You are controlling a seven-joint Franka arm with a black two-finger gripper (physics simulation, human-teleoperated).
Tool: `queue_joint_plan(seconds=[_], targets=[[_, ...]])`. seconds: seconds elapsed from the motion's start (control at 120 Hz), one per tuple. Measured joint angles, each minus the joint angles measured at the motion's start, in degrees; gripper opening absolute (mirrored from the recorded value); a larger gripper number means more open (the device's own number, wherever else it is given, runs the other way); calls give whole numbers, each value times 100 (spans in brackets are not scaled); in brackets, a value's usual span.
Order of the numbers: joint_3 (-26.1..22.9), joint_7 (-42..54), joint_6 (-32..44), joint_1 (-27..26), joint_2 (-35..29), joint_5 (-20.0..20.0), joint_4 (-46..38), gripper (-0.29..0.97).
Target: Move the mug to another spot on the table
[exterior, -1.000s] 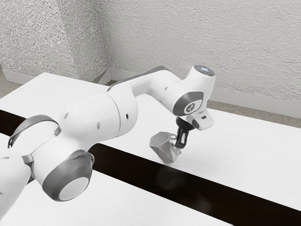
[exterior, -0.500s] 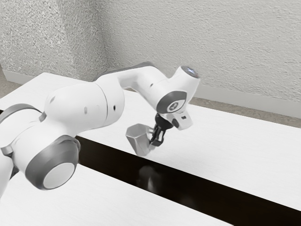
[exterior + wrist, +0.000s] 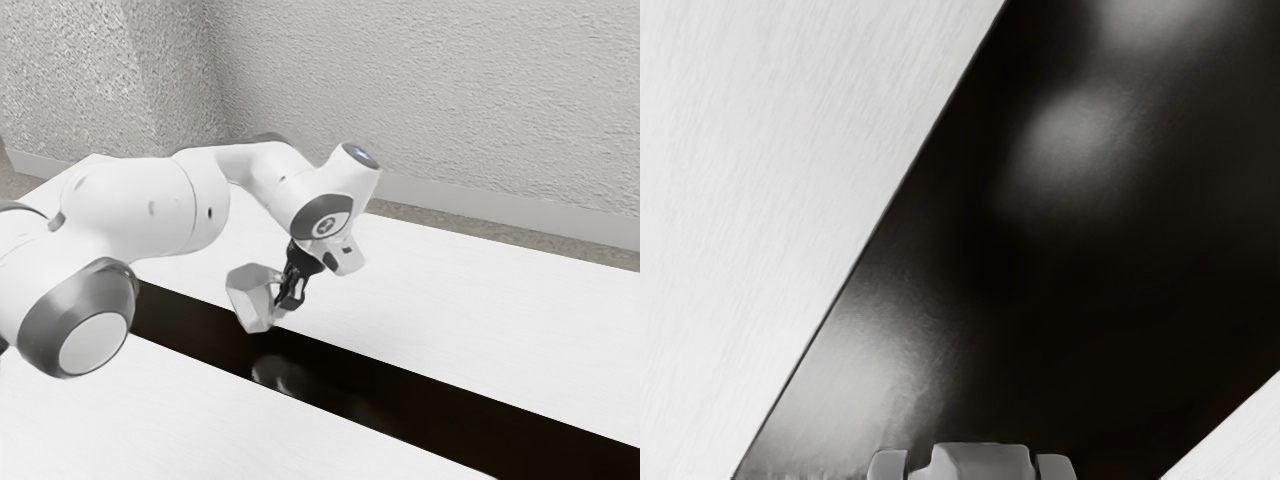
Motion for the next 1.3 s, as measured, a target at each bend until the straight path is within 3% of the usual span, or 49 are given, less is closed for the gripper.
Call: queue_joint_plan(seconds=[0.4, 1.033, 1.3], targets=[[-5, -137, 272, 250, -66, 191, -400, -7], [-17, -324, 781, 285, 171, 26, -547, -6], [-19, -327, 857, 290, 172, -47, -620, 28]])
